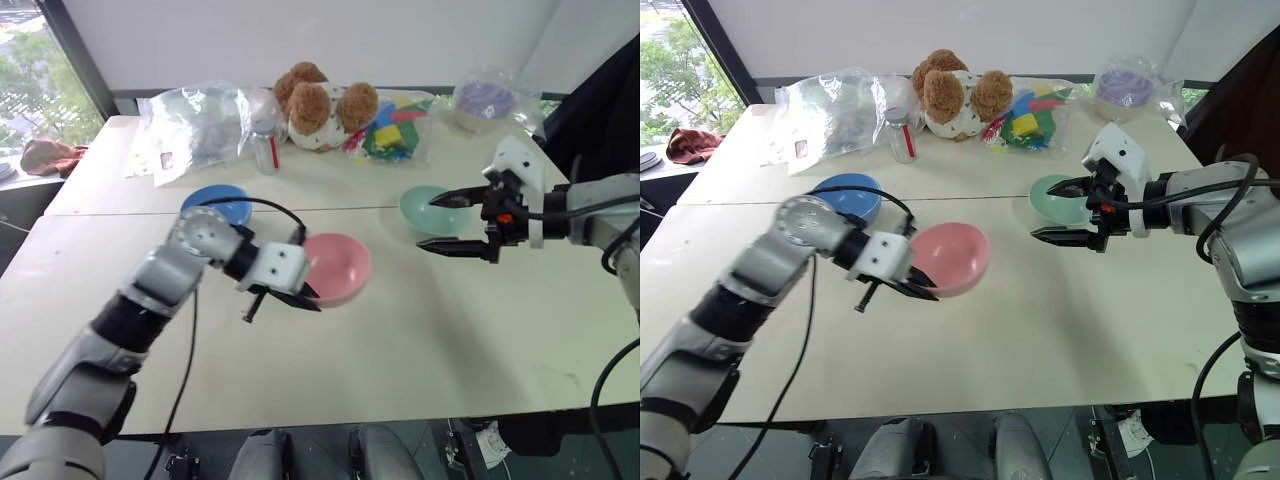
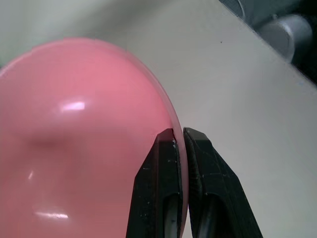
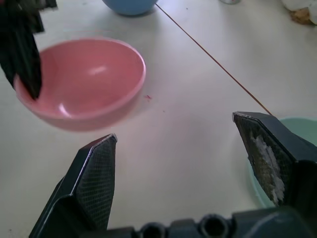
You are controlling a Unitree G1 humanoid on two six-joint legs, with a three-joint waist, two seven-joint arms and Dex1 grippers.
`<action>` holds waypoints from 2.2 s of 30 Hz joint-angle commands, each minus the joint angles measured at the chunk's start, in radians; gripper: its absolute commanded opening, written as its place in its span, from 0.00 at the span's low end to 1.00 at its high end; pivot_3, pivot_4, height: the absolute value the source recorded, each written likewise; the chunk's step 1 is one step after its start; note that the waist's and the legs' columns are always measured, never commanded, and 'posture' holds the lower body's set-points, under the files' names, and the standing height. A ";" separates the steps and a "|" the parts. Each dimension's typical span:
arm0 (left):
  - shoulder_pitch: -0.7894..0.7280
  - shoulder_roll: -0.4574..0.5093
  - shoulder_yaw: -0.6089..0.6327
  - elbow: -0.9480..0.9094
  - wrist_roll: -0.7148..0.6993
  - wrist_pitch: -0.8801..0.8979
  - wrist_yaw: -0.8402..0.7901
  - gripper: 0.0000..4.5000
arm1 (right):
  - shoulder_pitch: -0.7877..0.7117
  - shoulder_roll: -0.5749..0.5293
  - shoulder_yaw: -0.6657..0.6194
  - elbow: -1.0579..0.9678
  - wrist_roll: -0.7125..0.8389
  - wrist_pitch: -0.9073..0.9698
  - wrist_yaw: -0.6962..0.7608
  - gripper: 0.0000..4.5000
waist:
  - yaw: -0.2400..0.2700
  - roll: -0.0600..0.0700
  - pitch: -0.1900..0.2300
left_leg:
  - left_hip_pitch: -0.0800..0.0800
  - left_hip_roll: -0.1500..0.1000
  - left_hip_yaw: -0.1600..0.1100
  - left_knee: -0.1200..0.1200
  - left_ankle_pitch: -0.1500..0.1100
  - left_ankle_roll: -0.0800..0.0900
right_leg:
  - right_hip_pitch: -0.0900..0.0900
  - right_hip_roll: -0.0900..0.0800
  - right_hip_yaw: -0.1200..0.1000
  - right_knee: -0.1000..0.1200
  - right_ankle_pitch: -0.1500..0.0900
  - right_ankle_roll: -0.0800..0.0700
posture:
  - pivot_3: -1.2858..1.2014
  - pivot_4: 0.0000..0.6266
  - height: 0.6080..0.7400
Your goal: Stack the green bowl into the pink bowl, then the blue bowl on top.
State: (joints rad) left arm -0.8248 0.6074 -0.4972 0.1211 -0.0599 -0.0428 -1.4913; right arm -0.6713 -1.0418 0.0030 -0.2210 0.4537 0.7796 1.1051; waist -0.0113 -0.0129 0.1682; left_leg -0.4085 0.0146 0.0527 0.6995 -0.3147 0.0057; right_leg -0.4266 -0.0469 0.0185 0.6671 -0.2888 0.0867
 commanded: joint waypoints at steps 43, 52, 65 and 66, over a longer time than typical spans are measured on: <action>0.412 0.376 0.872 -0.368 -0.650 0.816 0.290 1.00 | -0.352 0.268 0.265 0.621 -0.368 -0.509 0.362 0.01 | -0.029 0.001 0.000 | 0.000 0.001 -0.002 -0.002 0.005 -0.009 | -0.001 -0.003 0.000 0.003 0.000 0.000 | 0.52 0.24 1.00; 0.426 0.428 0.864 -0.310 -0.625 0.737 0.277 1.00 | -0.230 0.301 0.312 0.098 -0.215 -0.279 0.409 0.01 | -0.025 0.000 0.000 | 0.001 0.001 -0.003 -0.001 0.002 -0.004 | 0.000 -0.005 -0.001 0.003 0.000 0.000 | 0.52 0.24 1.00; 0.520 0.437 0.877 -0.375 -0.617 0.721 0.304 1.00 | -0.226 0.403 0.432 0.193 -0.349 -0.433 0.341 0.37 | -0.025 0.000 0.000 | 0.000 0.000 -0.003 -0.001 0.002 -0.004 | -0.001 -0.005 -0.002 0.004 0.000 0.000 | 0.52 0.24 1.00; 0.521 0.437 0.874 -0.374 -0.613 0.716 0.308 1.00 | -0.229 0.402 0.426 0.184 -0.339 -0.425 0.348 0.48 | -0.025 0.000 0.000 | 0.000 0.000 -0.003 -0.001 0.002 -0.004 | -0.001 -0.005 -0.002 0.004 0.000 0.000 | 0.52 0.24 1.00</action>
State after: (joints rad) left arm -0.3032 1.0218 0.3486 -0.2346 -0.6805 0.6961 -1.1914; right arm -0.8704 -0.6441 0.4627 0.0003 0.0905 0.3511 1.4426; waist -0.0359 -0.0127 0.1681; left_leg -0.4083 0.0148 0.0497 0.6984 -0.3128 0.0019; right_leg -0.4281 -0.0516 0.0168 0.6708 -0.2888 0.0866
